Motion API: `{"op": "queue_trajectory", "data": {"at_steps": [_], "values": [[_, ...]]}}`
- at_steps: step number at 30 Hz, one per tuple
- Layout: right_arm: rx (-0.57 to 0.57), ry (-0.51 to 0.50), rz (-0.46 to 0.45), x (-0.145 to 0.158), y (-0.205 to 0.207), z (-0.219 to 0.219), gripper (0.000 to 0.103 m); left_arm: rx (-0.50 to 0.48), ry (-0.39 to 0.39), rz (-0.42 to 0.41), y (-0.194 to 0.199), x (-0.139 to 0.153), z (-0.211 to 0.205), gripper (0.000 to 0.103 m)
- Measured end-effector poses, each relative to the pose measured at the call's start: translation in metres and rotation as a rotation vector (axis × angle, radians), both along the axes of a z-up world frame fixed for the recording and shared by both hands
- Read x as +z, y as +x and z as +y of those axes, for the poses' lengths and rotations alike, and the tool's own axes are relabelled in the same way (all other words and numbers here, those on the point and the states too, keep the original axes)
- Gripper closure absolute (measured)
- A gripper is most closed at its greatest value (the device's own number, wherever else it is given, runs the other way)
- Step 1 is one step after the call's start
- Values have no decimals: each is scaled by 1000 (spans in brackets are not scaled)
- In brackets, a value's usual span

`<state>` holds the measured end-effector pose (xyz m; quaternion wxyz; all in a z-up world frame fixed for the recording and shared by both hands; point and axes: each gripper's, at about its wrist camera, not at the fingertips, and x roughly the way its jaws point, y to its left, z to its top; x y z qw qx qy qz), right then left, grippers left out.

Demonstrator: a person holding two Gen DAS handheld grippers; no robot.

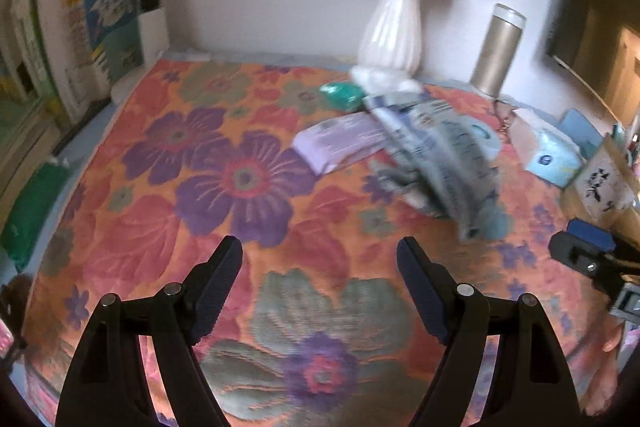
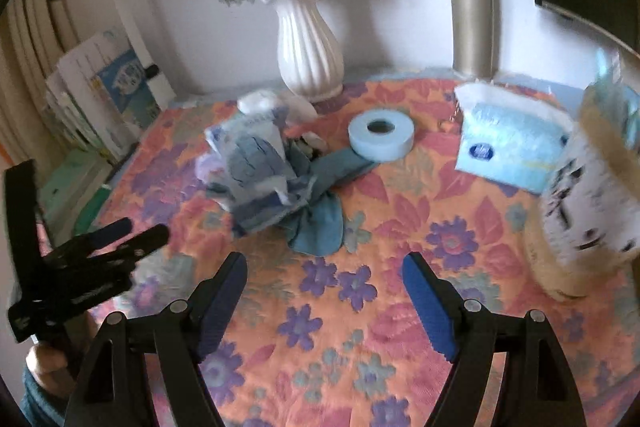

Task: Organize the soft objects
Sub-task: 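Return both grippers to the bed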

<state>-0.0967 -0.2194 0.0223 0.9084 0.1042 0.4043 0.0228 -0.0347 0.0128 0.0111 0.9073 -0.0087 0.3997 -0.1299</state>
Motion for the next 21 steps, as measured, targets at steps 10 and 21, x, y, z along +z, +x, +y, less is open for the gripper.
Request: {"op": "queue_trajectory", "data": {"at_steps": [10, 21], "values": [[-71, -5, 84, -31, 16, -9, 20, 10, -40, 16, 6, -5, 6, 24], [-69, -69, 93, -31, 16, 2, 15, 7, -48, 19, 6, -5, 7, 23]]}}
